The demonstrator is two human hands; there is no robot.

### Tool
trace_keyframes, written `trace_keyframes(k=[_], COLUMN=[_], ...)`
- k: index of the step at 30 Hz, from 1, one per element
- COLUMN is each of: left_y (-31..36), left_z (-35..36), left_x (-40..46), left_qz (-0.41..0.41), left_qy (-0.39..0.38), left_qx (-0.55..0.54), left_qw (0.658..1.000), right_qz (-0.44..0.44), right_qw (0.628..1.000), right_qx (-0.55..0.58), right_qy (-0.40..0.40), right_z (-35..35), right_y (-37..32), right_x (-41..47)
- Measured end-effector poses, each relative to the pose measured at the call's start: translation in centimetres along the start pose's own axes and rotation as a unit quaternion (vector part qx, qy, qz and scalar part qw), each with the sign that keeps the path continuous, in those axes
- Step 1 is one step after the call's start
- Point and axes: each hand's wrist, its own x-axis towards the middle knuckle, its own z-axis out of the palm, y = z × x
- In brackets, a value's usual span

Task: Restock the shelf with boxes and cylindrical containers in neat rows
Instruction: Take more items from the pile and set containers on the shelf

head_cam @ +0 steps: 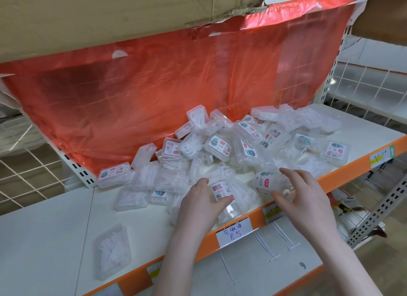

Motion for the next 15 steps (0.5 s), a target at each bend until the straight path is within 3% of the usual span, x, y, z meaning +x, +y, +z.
trace_keyframes(k=[7,15], left_y=[0.7,1.8], left_z=[0.4,0.3], left_x=[-0.8,-1.5], left_qz=[0.009,0.018], left_qy=[0.009,-0.04], left_qx=[0.17,0.159], left_qw=[0.985,0.986], right_qz=[-0.001,0.004], right_qw=[1.0,1.0], right_qx=[0.002,0.004], right_qy=[0.013,0.014], right_z=[0.3,0.4], right_y=[0.2,0.2], right_x=[-0.3,-0.4])
